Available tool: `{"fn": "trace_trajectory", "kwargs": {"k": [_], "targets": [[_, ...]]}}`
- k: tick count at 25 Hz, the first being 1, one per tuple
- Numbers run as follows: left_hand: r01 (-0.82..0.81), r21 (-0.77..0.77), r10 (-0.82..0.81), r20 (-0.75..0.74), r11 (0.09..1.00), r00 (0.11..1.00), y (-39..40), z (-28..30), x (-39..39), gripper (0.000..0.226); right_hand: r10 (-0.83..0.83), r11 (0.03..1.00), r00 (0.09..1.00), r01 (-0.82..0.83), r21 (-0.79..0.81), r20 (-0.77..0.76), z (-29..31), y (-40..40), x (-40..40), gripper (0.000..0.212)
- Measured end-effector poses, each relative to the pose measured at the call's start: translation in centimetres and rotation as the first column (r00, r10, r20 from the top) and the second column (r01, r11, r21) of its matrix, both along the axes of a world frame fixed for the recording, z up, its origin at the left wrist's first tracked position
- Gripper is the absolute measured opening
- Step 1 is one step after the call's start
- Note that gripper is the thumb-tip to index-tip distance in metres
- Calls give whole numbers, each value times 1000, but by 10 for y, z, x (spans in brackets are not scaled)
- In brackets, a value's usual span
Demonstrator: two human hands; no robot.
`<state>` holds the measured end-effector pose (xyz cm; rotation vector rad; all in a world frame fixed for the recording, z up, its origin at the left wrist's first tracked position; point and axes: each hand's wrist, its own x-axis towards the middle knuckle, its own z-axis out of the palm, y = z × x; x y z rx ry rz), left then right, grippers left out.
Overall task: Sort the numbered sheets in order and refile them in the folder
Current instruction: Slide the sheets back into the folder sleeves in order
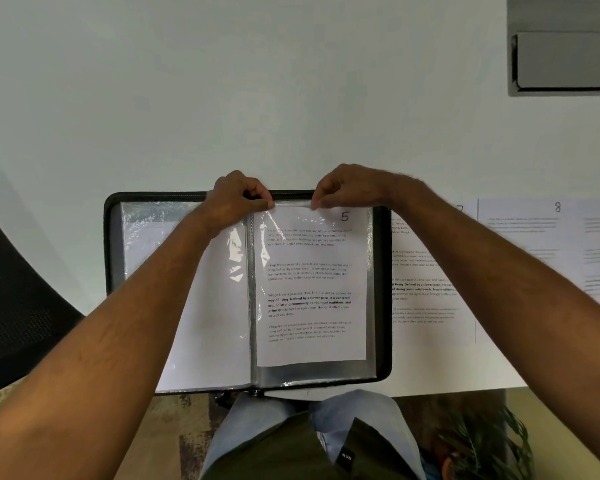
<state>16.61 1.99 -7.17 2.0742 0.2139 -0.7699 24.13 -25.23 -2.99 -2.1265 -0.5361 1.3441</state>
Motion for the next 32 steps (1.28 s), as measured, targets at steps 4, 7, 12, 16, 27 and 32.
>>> {"fn": "trace_trajectory", "kwargs": {"k": [4, 7, 12, 16, 27, 32], "targets": [[37, 35, -38, 19, 999, 999, -2, -1, 0, 17, 31, 999, 999, -32, -19, -21, -2, 1, -12, 5], [45, 65, -46, 17, 997, 999, 0, -7, -1, 38, 83, 993, 997, -82, -80, 9, -4, 4, -18, 17], [53, 96, -56, 32, 994, 998, 0, -18, -1, 43, 173, 974, 979, -155, -164, 105, -3, 7, -25, 20], [84, 200, -99, 62, 976, 993, -5, -13, -5, 24, 128, 979, 973, -93, -179, 191, 1, 4, -34, 22], [159, 397, -223, 121, 904, 967, -29, 11, -49, 64, -827, 562, 536, 788, 251, 166, 15, -23, -115, 65], [56, 314, -128, 213, 948, 969, -45, 43, -124, 64, -888, 451, 459, 882, 133, -33, 22, -38, -188, 75]]}}
